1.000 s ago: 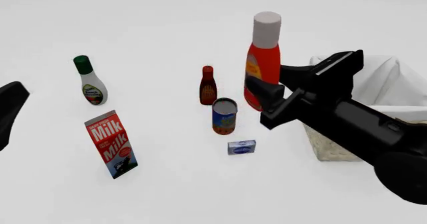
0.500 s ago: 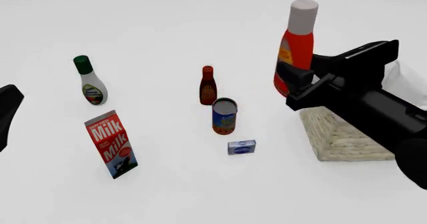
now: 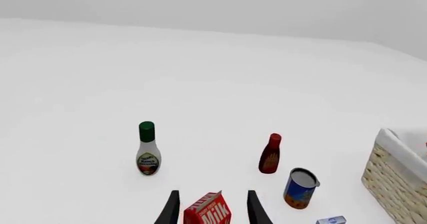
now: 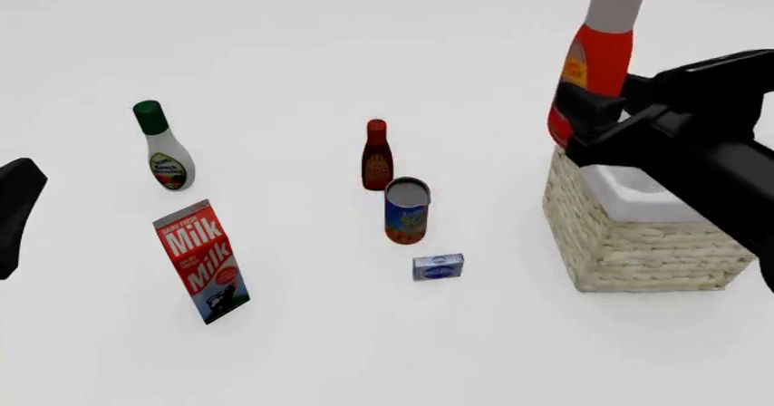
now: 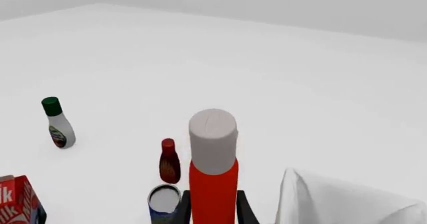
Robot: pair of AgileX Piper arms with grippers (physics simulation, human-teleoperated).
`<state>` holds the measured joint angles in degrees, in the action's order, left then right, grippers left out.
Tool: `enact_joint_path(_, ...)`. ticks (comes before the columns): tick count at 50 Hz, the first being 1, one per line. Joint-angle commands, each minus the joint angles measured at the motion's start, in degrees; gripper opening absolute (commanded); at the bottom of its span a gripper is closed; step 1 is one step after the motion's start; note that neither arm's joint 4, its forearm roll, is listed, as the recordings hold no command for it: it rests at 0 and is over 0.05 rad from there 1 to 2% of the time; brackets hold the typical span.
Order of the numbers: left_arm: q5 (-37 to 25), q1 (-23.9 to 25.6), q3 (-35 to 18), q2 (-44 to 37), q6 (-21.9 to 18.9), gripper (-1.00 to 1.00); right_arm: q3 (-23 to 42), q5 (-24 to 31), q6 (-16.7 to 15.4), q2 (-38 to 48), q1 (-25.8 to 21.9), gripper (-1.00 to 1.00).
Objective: Pick the ketchup and place it in the basket.
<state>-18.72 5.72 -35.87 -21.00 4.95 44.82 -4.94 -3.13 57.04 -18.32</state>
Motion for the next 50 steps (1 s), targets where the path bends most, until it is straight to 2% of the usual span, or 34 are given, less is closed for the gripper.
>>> enact_joint_path(1, 0.18, -0.08, 0.03, -0.22, 0.04, 1.0, 1.08, 0.2, 1.21, -0.74, 4.33, -1.0)
enact_joint_path(20, 0.61, -0.22, 0.37, -0.5, 0.05, 1.0, 2.18, 0.21, 1.35, -0.5, 10.33, -1.0)
enact_joint_path(50, 1.42, 0.32, -0.25, -2.04, -0.21, 1.0, 3.29, -4.56, 1.66, 6.25, 18.77, -1.0)
